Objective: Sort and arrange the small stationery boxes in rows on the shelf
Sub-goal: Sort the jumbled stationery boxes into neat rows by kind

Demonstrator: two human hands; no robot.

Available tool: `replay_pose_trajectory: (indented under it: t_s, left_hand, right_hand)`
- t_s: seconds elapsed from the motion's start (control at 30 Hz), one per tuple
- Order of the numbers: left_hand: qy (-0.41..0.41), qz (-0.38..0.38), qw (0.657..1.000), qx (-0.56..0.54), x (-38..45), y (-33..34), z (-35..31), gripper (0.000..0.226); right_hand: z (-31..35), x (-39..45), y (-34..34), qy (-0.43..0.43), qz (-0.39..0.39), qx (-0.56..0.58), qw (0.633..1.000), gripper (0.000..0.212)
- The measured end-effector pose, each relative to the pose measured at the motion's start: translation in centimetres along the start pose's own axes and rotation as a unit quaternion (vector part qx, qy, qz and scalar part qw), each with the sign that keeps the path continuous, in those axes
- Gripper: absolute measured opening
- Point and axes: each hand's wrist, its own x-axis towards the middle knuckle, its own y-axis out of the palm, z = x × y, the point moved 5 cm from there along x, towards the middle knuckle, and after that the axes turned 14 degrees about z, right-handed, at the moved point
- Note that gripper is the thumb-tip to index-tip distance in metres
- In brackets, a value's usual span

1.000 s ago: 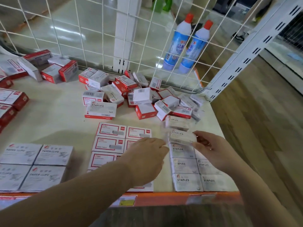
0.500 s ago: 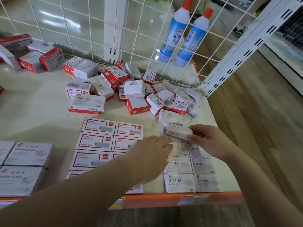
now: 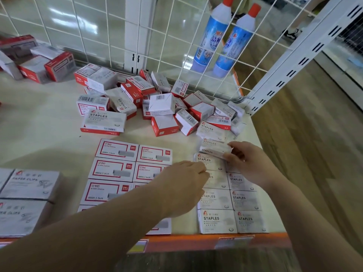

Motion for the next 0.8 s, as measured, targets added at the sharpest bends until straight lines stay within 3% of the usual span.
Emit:
replay_pose_trajectory:
  t_s: [0.27, 0.63, 0.8]
  left_hand:
    - [0.001, -0.004, 1.0, 0.009, 0.3, -0.2, 0.1, 0.042]
    - [-0.047, -0.016, 0.999, 0.019, 0.9, -0.8, 1.4, 0.046]
    - [-0.042, -0.01, 0.999, 0.024, 1.3, -0.9, 1.4, 0.043]
  right_hand:
    - [-0.8, 1.2, -0.8, 0.032, 0.004, -0.008, 0.999, 0.028]
    - [0.1, 1.8, 0.3, -0.012, 0.04, 0.089, 0.995, 0.037]
    - [0.2, 2.0, 0.7, -0.016, 0.039, 0.099, 0.994, 0.028]
